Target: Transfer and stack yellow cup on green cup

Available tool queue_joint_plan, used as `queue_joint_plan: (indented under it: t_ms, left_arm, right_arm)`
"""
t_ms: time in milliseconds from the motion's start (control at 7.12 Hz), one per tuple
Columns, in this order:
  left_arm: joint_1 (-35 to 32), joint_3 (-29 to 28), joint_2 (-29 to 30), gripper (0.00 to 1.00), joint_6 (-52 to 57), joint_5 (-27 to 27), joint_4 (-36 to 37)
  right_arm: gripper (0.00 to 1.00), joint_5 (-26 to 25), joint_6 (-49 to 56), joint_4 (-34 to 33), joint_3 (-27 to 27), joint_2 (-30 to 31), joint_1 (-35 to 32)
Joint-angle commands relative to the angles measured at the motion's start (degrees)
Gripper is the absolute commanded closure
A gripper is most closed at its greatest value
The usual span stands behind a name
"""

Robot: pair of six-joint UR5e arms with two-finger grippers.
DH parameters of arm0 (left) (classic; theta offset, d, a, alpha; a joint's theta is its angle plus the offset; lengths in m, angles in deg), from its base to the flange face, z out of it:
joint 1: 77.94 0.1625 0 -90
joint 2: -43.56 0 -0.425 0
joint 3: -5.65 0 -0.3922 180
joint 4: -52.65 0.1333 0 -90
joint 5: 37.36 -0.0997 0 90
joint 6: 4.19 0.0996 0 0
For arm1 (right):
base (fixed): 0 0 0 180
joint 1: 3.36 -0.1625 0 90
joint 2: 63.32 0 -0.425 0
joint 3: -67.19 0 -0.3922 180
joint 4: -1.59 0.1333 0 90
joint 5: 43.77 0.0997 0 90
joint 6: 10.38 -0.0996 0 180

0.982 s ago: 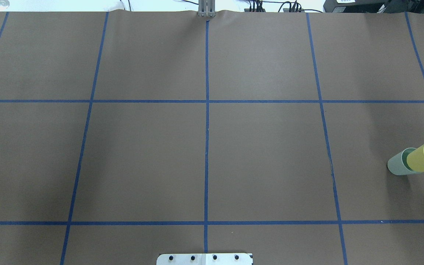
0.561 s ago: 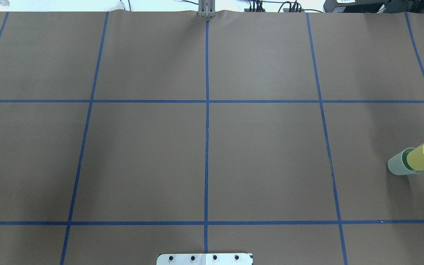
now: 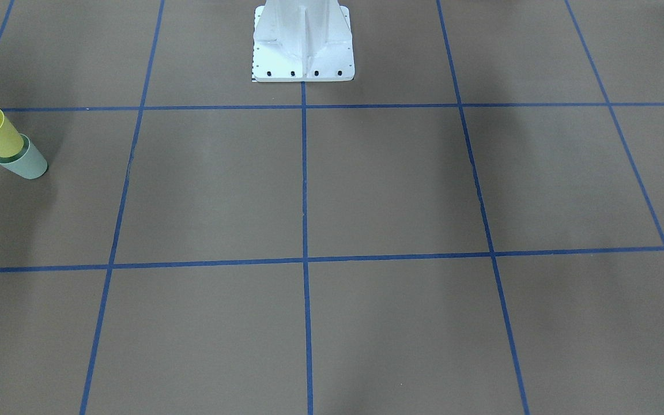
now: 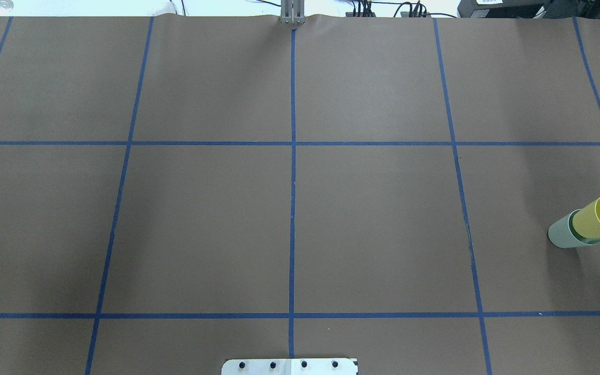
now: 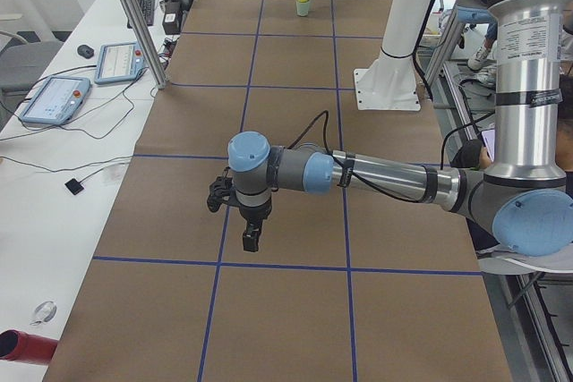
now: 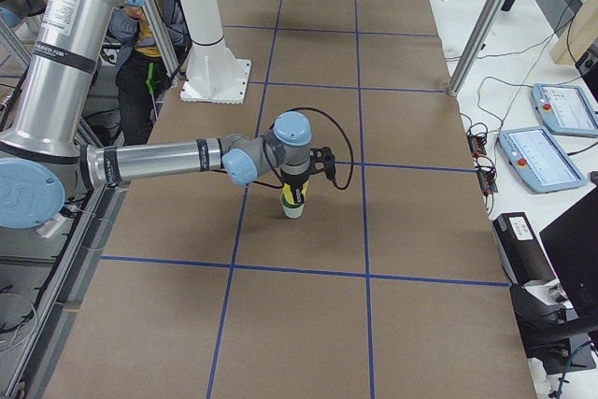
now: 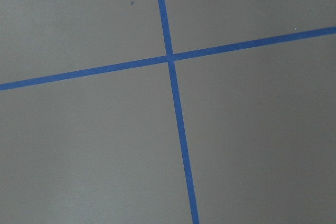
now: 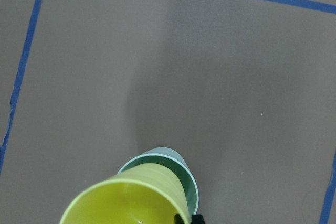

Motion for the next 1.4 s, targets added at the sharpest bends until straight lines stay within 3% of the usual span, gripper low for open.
queue_joint_plan:
  t_ms: [0,140,561,842,1263]
  left_arm:
    - [0.0,0.0,0.0,0.0,0.0,0.0,0.0]
    - [0.0,0.0,0.0,0.0,-0.1,0.0,0.0]
    - [0.1,0.0,-0.4,0.0,0.0,0.1,0.0]
    - [0.1,0.1,-0.3,0.0,0.5,0.3,-0.1]
    - [0.0,-0.2,-0.7,0.0,0.7,0.2,-0.5]
  right_arm:
    - [0.45,0.1,0.0,0.0,0.3,-0.4,0.1]
    - [0.01,-0.3,0.0,0.1,0.3,-0.4,0.1]
    - [0.0,-1.2,0.1,0.0,0.2,-1.7,-0.5]
    - [0.0,-0.7,2.5,-3.2,1.9,-3.8,-6.9]
    - [0.0,-1.2,32.1,-24.7,2.4,-6.7,-22.7]
